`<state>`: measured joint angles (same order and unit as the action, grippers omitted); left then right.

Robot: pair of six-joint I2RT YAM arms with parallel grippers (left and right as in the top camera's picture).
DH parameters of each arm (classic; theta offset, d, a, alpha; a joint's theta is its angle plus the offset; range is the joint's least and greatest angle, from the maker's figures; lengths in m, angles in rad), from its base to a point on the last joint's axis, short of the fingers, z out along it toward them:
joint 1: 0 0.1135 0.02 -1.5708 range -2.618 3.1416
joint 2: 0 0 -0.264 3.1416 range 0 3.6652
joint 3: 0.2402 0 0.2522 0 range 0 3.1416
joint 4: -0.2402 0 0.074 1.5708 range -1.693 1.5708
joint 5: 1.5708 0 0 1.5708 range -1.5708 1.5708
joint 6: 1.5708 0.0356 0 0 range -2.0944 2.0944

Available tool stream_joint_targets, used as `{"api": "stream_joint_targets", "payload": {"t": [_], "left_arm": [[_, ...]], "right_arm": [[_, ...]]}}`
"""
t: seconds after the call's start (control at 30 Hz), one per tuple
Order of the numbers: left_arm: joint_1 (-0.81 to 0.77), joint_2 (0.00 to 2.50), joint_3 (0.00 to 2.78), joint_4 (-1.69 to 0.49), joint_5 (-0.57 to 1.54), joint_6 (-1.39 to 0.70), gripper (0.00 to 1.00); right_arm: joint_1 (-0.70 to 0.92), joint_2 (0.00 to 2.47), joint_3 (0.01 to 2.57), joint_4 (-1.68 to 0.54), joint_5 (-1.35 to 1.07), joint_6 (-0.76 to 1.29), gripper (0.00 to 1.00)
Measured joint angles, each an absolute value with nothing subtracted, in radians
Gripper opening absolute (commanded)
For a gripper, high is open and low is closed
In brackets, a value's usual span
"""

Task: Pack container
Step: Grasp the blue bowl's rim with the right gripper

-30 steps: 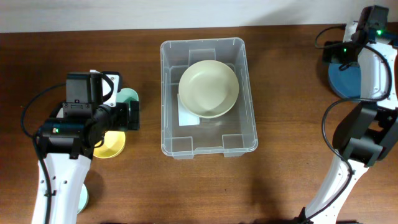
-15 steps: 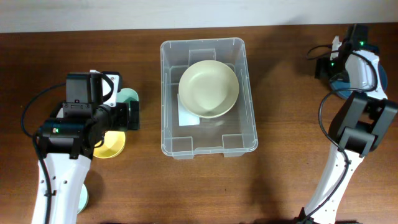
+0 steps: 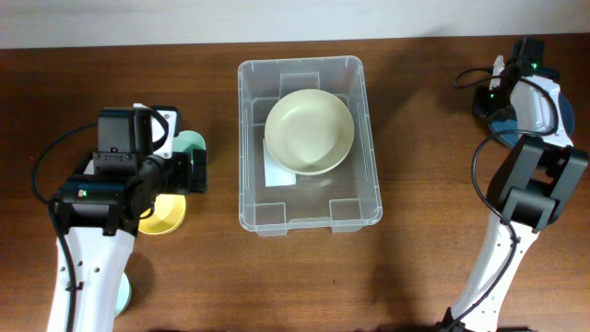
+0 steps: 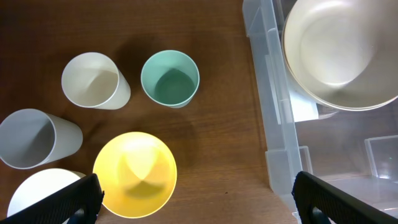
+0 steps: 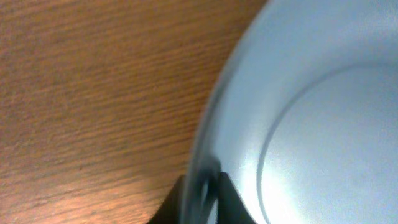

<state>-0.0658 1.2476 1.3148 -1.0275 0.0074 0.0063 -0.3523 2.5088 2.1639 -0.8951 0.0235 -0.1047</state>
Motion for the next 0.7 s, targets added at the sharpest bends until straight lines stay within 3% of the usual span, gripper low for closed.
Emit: {"api": "stream_joint_targets", "payload": {"t": [0.7], "left_arm": [[-0.066,1.248,1.315,-1.028,0.007,0.006,1.00]], "right_arm": [[-0.338,2.499,2.173,-0.919,0.089,-0.047,0.04]]}}
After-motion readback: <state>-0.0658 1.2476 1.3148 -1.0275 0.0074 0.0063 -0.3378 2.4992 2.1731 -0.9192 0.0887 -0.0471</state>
